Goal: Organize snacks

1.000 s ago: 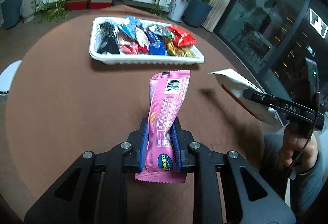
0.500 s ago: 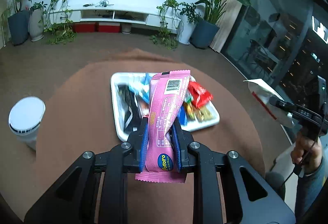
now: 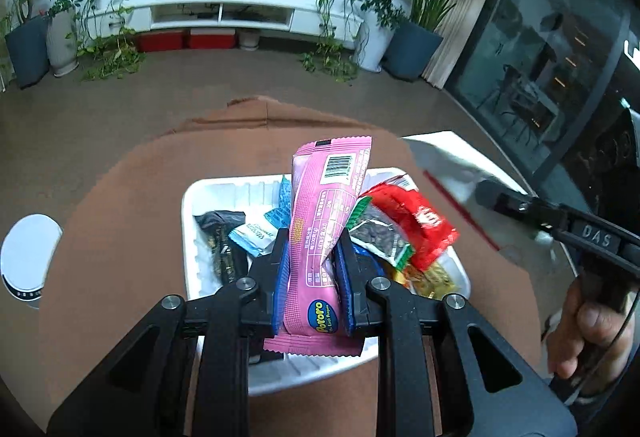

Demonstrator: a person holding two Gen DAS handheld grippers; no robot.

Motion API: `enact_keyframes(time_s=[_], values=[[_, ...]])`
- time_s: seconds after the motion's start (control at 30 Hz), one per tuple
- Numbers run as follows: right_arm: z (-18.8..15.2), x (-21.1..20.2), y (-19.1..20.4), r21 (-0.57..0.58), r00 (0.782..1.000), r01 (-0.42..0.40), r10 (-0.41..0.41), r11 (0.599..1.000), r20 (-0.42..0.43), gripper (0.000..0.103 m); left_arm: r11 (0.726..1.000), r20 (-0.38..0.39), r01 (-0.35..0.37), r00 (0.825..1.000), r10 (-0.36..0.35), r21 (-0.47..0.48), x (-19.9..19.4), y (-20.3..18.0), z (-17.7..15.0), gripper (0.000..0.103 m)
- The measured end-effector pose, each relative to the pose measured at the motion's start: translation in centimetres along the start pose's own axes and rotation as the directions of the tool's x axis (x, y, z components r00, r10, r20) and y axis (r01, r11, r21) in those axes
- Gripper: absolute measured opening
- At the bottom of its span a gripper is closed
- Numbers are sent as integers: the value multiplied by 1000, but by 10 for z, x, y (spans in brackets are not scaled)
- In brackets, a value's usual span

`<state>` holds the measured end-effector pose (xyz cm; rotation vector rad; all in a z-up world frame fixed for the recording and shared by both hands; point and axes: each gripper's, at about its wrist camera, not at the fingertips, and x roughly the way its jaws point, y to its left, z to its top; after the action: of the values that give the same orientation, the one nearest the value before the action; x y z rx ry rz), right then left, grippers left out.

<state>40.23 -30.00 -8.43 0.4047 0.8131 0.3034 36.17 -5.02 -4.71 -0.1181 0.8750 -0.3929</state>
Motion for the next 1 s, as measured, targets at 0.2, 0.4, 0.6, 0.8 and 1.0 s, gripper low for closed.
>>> enact_keyframes(time_s=[0.2, 0.4, 0.6, 0.8, 1.0], values=[[-3, 38, -9, 28, 998, 48, -47, 998, -31, 15, 1000, -35, -19, 999, 19, -7, 46, 1, -15, 20], [-16, 60, -21, 64, 993, 100, -96, 993, -64, 15, 999, -52, -38, 998, 38, -13, 78, 3, -23, 20], [-27, 69, -24, 59, 990, 116, -110, 992, -87, 16, 999, -65, -49, 997, 48, -17, 95, 3, -26, 22], [-32, 71, -22, 50, 988, 126, -121, 991, -98, 23, 998, -78, -59, 995, 57, -23, 108, 4, -24, 23], [-37, 63, -19, 41, 989, 121, -117, 992, -89, 32, 998, -69, -54, 996, 52, -38, 103, 5, -30, 35]])
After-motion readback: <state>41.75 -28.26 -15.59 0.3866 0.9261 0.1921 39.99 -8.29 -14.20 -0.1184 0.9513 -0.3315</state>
